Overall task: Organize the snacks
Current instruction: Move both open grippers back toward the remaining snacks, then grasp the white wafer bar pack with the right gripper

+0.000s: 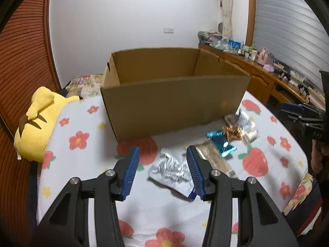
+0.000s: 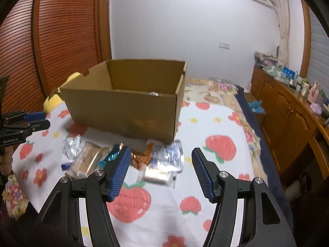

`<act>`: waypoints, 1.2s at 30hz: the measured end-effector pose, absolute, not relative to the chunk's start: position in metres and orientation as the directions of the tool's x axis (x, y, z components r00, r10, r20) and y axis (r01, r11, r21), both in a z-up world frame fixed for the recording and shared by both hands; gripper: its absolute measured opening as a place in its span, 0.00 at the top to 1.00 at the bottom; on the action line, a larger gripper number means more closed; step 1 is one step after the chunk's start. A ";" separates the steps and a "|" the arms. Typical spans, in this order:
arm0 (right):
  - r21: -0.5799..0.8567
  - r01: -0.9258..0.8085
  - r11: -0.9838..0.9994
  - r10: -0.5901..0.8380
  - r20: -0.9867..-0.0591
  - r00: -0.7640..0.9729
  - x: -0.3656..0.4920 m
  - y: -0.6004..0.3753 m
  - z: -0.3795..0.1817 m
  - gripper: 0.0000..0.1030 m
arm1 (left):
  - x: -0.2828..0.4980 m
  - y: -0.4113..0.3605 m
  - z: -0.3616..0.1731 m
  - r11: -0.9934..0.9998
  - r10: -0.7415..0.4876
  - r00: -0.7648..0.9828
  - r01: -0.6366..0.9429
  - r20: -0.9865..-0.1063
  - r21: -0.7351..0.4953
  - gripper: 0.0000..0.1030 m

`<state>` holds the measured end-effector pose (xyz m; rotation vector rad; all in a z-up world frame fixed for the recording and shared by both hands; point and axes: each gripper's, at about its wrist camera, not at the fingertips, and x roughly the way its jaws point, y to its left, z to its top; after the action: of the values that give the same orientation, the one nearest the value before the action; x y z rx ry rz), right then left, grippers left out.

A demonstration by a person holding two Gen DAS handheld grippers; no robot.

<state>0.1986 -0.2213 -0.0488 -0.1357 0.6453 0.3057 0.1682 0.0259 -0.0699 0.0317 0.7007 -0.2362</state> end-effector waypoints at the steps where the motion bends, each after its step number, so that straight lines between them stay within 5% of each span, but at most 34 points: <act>1: -0.027 -0.320 0.947 0.237 -0.614 0.753 0.198 -0.222 -0.052 0.39 | 0.167 0.024 -0.075 0.974 -0.193 0.737 0.222 -0.648 -0.038 0.54; 16: 0.016 -0.322 0.947 0.244 -0.687 0.684 0.213 -0.223 -0.093 0.35 | 0.175 0.014 -0.129 0.978 -0.177 0.681 0.202 -0.711 -0.050 0.54; 36: -0.051 -0.287 0.957 0.141 -0.780 0.610 0.255 -0.197 -0.134 0.27 | 0.172 0.022 -0.138 0.976 -0.205 0.678 0.193 -0.706 -0.099 0.50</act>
<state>0.2549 -0.1972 -0.1344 -0.1773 0.8815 0.2485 0.1723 0.0223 -0.1380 -0.0163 0.7952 -0.2237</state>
